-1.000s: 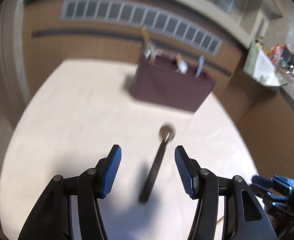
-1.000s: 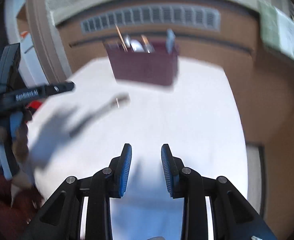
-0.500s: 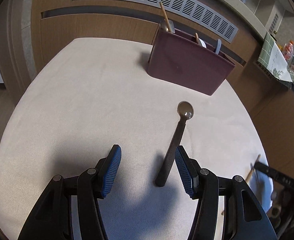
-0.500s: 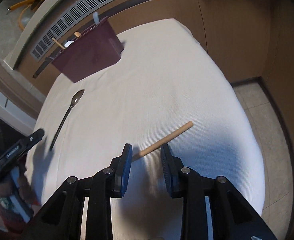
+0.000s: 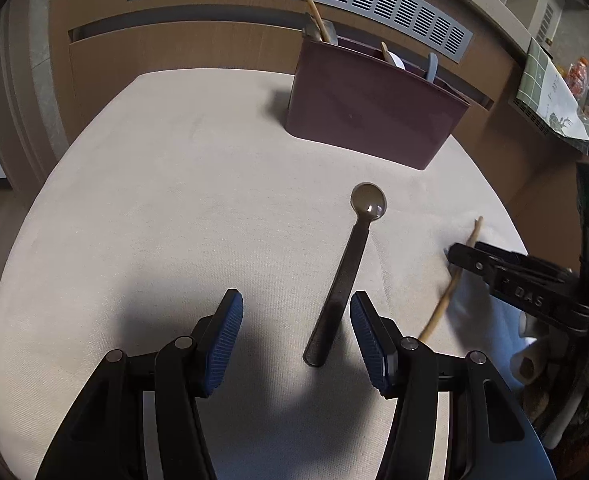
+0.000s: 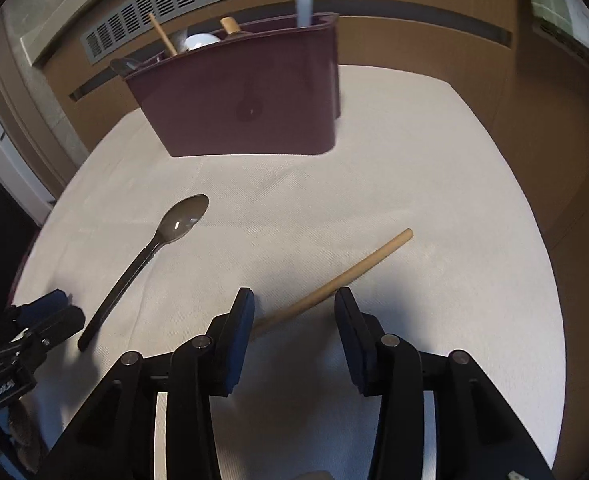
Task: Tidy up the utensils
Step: 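Move both open tools back over the remaining utensils on the table, then grasp the dark brown spoon by its bowl with the left tool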
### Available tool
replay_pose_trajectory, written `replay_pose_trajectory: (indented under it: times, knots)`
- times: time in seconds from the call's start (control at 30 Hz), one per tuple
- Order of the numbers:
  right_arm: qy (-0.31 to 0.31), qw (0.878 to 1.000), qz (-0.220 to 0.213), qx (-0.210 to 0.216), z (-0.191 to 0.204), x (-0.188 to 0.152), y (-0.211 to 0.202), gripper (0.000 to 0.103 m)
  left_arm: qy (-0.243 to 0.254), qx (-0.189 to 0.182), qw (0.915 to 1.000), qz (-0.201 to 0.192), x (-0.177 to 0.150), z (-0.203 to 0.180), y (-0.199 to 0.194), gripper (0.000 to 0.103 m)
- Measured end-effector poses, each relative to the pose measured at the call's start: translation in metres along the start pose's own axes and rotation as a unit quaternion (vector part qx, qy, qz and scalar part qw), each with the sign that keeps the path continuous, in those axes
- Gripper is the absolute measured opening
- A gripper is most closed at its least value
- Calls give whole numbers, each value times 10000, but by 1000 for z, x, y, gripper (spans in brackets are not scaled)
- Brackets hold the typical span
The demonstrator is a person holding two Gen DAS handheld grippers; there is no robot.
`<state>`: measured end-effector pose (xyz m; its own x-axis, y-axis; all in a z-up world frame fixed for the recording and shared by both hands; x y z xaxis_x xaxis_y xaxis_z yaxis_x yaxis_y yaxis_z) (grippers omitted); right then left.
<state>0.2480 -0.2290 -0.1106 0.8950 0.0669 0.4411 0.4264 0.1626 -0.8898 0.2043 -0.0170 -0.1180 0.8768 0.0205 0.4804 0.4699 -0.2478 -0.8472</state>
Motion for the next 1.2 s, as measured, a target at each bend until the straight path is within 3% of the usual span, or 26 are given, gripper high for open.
replay_pose_trajectory:
  times: [0.23, 0.5, 0.57, 0.67, 0.73, 0.83, 1.03, 1.2]
  knots:
    - [-642, 9968, -14, -474, 14, 6, 7, 45, 140, 29, 9999, 21, 1, -8, 0, 57]
    - [-1329, 9904, 59, -383, -6, -21, -13, 43, 170, -131, 9997, 106, 1, -12, 6, 57]
    - [-1224, 9915, 23, -439, -21, -27, -18, 43, 199, -194, 9995, 149, 1, -15, 9, 57]
    - [-713, 9973, -30, -176, -45, -30, -22, 43, 322, -260, 9990, 192, 4, -25, 13, 57]
    - [-564, 9983, -128, -52, -49, -31, -23, 43, 582, -418, 9973, 175, 17, -39, 16, 57]
    - [-563, 9980, -226, -196, -42, -29, -21, 46, 962, -540, 9937, 178, 40, -57, 27, 57]
    - [-580, 9976, -280, -242, -37, -28, -20, 46, 1637, -40, 9852, 502, 72, -76, 67, 58]
    - [-574, 9976, -304, -243, -37, -29, -21, 46, 1835, 128, 9816, 513, 80, -81, 77, 67]
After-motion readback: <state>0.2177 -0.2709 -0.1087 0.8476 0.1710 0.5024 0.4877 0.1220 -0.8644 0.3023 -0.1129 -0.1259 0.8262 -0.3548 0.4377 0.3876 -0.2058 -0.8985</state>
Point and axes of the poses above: each gripper's, at about its wrist camera, not at the fingertips, and y roughly the way its jaws point, z to its left, x to its top, the point moved 8 cm from there along y, roughly the way its jaws point, and after that the axes turned 8 degrees about z, right-handed, at the moved point
